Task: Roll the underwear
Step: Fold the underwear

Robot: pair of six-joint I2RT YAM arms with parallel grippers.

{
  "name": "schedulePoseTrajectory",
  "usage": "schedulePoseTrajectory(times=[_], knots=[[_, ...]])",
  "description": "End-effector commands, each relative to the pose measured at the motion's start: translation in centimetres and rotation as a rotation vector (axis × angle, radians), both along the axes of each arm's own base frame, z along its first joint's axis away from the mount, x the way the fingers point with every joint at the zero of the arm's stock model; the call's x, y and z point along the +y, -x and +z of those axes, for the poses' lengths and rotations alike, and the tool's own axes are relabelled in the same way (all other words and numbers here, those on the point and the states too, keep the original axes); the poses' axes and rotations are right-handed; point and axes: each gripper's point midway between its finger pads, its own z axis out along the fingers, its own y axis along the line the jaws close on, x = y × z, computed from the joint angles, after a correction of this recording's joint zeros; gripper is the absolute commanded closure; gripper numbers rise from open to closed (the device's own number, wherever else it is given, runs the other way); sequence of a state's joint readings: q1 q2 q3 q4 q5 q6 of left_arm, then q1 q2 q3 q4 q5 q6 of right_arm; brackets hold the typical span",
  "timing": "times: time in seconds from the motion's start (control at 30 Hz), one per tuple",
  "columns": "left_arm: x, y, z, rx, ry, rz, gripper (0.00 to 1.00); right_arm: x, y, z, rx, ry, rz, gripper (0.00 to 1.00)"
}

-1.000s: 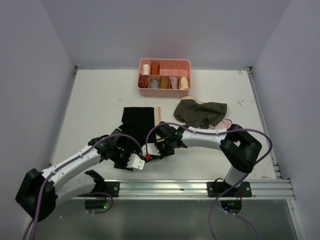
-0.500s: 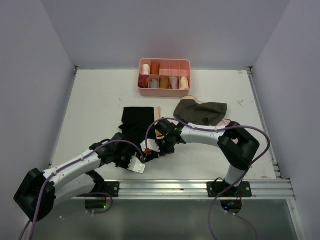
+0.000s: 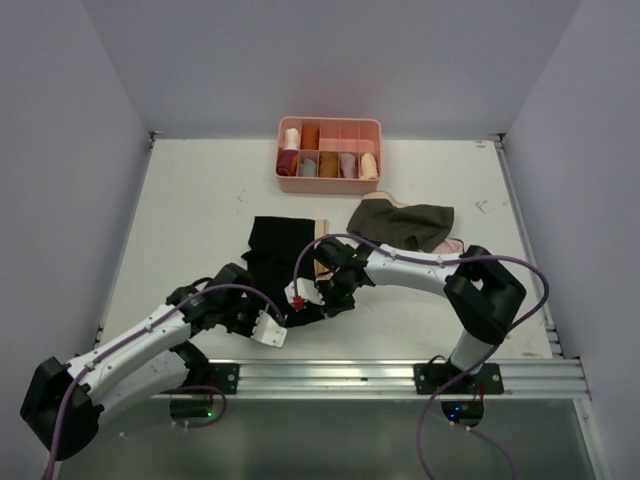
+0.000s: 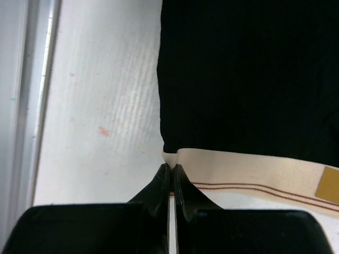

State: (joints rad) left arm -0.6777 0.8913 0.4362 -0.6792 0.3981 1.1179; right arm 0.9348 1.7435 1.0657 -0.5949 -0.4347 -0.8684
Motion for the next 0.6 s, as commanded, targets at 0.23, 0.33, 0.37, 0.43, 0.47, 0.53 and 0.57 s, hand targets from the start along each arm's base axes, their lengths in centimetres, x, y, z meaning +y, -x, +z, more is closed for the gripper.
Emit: schedulePoseTrajectory(times=[0.23,0.33,0.37,0.43,0.47,0.53,0.57], knots=[[-1.3,2.3,7.9,0.077,0.132,0.009,1.0,-1.3,3.2,7.1,0.077,-0.108,-0.038,1.0],[-2.2,1.1,9.5,0.059,0.161,0.049,1.0,-0.8,3.0,8.4,0.083,-0.126,-0.05,1.0],[-2.5,0.7,9.9,0.065,0.167,0.069,1.0,-0.5,2.6,9.0,0.08,-0.138,-0.055,1.0],[-3.4,-0.5,10.8,0.057,0.188,0.083,1.0,-0.5,1.3,9.1,0.092,-0.147,-0.094,1.0],[-3.8,-0.9,11.1,0.058,0.2,0.093,1.0,-0.2,0.7,9.7,0.104,-0.164,-0.1,1.0],[-4.2,-2.3,11.7,0.041,0.216,0.109,1.0,0.0,-1.2,10.2,0.124,-0.181,-0.133,1.0],[-4.3,-2.8,11.7,0.04,0.218,0.115,1.0,-0.2,-1.6,10.4,0.139,-0.176,-0.144,1.0]])
